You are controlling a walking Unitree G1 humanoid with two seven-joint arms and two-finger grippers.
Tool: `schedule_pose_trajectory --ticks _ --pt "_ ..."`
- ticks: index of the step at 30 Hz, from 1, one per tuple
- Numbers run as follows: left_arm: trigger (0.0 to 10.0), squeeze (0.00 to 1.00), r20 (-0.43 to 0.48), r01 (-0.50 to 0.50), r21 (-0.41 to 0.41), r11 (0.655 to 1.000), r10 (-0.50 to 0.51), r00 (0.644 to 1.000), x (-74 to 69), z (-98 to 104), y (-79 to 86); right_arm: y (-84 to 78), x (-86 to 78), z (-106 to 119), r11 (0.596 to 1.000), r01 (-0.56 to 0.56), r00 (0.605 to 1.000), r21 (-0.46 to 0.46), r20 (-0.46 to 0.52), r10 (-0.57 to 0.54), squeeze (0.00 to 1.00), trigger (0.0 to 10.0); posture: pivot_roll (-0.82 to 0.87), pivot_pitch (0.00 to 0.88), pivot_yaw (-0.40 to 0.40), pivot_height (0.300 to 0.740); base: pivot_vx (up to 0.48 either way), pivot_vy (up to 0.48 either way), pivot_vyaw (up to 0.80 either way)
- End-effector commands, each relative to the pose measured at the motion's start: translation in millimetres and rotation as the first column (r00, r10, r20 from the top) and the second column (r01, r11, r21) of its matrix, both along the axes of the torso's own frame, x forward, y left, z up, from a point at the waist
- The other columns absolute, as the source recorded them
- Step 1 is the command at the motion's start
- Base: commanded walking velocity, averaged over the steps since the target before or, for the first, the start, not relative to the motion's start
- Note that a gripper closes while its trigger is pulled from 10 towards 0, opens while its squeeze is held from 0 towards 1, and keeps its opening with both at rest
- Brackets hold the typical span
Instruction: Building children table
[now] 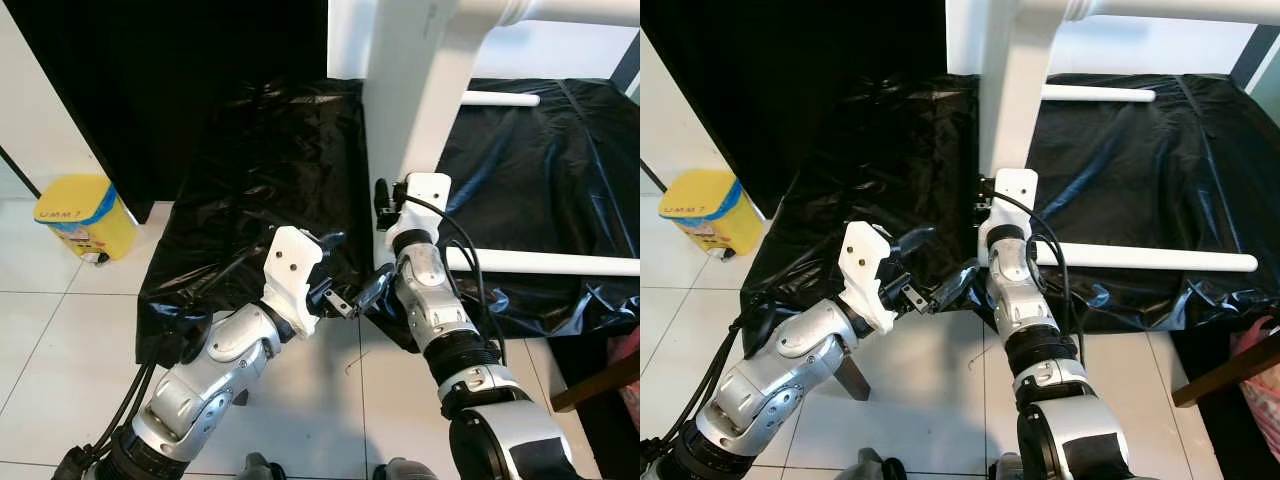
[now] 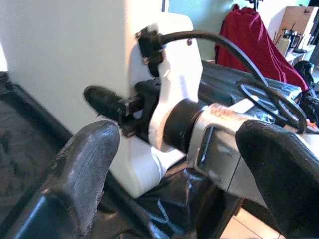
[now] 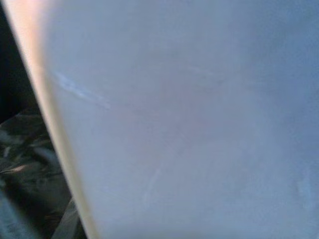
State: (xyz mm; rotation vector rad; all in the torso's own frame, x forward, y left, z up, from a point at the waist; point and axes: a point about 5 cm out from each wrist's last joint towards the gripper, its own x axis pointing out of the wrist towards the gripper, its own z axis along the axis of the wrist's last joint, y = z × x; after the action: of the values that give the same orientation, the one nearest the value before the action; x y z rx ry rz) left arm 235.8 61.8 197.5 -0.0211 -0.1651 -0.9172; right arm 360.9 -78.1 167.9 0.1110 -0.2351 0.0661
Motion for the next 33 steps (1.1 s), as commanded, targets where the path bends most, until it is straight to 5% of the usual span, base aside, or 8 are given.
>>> schedule_pose_trajectory --ticks 1,11,28,29,33 --pt "10.0 0.00 0.013 0.209 0.038 0.977 -0.210 0.978 -9.5 1 -5.5 32.8 -4.5 20 0.986 -0.164 0.982 -0.024 0.094 0.165 0.00 0.0 -0.06 0.054 -0.016 0.740 0.000 0.000 0.00" --pt "10.0 0.00 0.008 0.208 0.027 0.978 -0.208 0.978 -11.5 5 -7.1 69.2 -12.7 35 0.946 -0.323 0.936 -0.014 0.141 0.322 0.00 0.0 -0.05 0.055 -0.017 0.740 0.000 0.000 0.00" --pt "10.0 0.00 -0.034 0.247 0.009 0.969 -0.247 0.969 -17.7 7 -9.9 83.8 -6.4 47 0.932 -0.362 0.922 0.010 0.149 0.357 0.00 0.0 -0.04 0.055 -0.019 0.740 0.000 0.000 0.00" --pt "10.0 0.00 -0.033 0.248 0.015 0.969 -0.247 0.968 -18.5 7 -9.8 80.7 -5.1 44 0.938 -0.345 0.930 0.009 0.135 0.341 0.00 10.0 -0.03 0.056 -0.022 0.740 0.000 0.000 0.00" --pt "10.0 0.00 -0.038 0.248 0.021 0.969 -0.247 0.968 -19.4 7 -8.9 73.7 -3.8 35 0.948 -0.317 0.943 -0.003 0.109 0.316 0.00 10.0 -0.03 0.058 -0.024 0.740 0.000 0.000 0.00"
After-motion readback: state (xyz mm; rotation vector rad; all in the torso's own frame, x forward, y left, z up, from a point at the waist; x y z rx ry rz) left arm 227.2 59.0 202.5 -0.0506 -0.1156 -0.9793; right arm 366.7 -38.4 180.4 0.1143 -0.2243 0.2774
